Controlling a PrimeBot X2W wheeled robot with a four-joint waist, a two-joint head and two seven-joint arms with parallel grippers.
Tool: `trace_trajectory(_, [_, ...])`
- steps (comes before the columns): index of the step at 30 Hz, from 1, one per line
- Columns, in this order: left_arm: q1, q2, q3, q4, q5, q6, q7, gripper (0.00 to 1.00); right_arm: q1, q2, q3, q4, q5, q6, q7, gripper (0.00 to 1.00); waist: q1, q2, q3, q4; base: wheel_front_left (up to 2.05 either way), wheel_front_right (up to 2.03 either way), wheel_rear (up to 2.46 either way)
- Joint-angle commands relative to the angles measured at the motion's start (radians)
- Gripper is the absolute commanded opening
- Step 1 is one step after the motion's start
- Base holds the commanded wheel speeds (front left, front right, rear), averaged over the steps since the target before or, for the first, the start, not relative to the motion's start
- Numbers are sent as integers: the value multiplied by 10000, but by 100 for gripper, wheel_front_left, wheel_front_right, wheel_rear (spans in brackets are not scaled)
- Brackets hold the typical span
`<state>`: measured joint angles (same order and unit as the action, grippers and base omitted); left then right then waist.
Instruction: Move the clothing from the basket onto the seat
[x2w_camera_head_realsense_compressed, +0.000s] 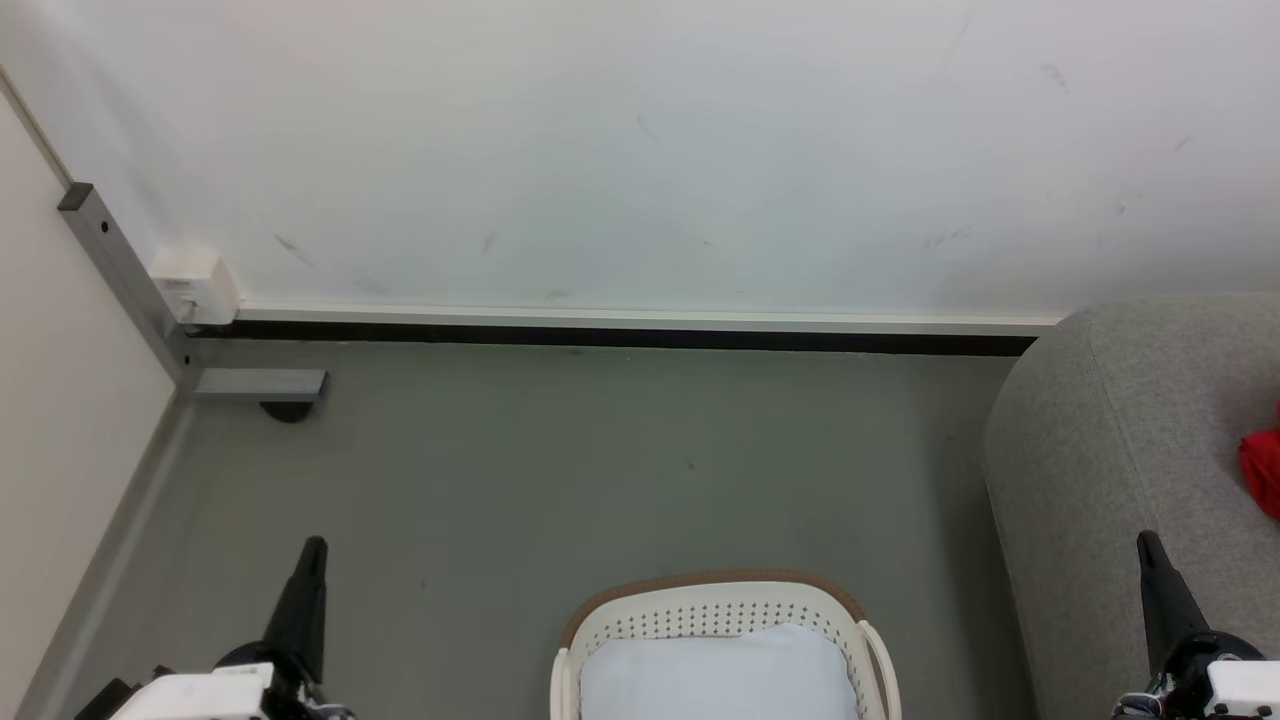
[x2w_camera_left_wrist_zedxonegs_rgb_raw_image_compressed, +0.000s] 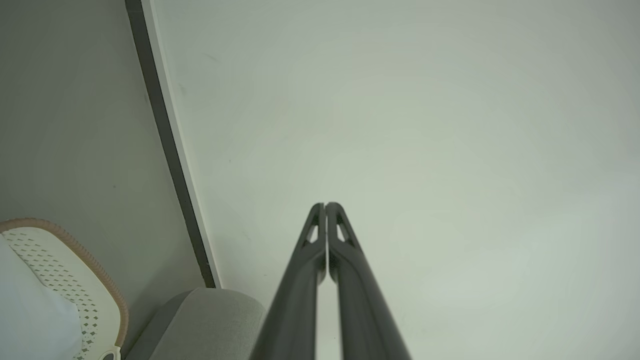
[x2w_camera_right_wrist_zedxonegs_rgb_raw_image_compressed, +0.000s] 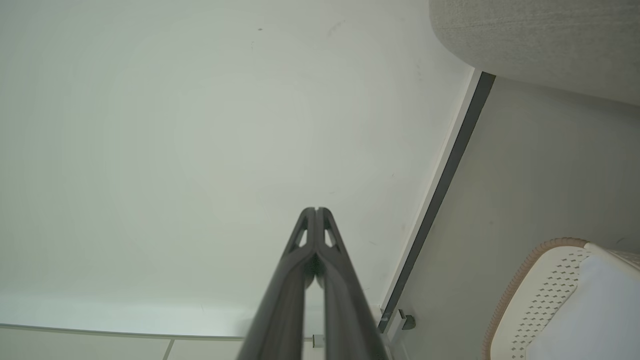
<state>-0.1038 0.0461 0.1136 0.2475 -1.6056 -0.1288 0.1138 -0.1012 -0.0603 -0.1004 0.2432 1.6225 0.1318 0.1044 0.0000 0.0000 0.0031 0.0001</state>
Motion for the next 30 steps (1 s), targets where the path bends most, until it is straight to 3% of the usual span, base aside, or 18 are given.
trace_trajectory(1, [-97,75,27,-36,-130,-44,45,0,-111,10,-33,23,21,-21,17,0,0,0,0,-1,0,0,0])
trace_trajectory(30, [-94,75,24,-37,-132,-44,43,0,-118,46,-82,24,-43,-21,71,0,0,0,0,-1,0,0,0])
